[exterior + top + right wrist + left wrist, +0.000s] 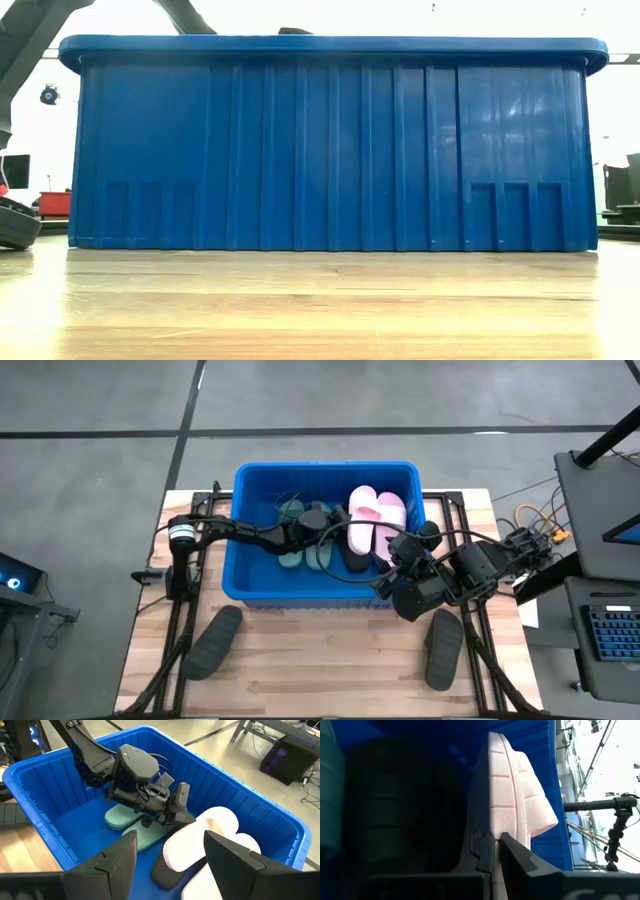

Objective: Pick and place slides into bin
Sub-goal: Put the pink slide into the bin, then put the black slide into the bin

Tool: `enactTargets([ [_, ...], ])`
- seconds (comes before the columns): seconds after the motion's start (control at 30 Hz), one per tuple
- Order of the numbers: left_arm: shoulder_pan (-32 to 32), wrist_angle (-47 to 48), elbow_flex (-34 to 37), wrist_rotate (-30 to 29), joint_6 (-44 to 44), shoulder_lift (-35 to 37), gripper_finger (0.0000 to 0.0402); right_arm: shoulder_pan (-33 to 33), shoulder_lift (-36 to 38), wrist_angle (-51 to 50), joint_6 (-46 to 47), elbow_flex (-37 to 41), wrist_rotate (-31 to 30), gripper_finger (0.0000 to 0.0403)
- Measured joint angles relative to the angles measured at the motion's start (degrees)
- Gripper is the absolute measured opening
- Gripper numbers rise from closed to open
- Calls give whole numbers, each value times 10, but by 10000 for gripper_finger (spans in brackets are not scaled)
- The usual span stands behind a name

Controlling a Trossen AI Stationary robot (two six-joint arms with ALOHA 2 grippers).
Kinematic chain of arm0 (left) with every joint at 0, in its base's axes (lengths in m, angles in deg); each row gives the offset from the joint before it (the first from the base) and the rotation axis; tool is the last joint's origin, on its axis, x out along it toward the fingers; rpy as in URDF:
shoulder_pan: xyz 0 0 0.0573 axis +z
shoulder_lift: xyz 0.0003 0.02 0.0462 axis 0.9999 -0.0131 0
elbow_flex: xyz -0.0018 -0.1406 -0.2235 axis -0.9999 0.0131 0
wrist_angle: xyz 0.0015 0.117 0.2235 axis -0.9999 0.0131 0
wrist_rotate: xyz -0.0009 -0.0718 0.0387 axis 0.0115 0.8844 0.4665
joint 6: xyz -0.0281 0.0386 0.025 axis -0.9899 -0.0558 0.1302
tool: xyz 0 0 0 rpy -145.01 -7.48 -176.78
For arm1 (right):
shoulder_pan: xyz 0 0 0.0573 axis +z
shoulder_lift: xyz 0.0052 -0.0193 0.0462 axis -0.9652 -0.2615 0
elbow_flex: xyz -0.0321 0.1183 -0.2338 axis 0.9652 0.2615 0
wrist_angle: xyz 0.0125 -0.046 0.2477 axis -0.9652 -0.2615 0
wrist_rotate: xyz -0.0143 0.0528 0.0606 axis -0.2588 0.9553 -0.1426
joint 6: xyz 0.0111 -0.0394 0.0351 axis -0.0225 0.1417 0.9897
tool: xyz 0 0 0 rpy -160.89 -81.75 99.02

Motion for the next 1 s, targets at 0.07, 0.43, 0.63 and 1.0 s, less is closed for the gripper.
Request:
enactTargets([
  [0.07, 0, 0, 0, -3, 0, 0, 0, 0, 0, 1, 0, 0, 0, 219],
  [0.43, 0, 41, 0, -27, 2, 0, 1, 0, 0, 2, 0, 0, 11, 219],
  [0.63, 0, 58, 1, -39, 2, 0, 1, 0, 0, 1, 0, 0, 11, 219],
  [1.0, 1, 56, 0, -31, 2, 0, 0, 0, 0, 1, -1, 0, 11, 219],
])
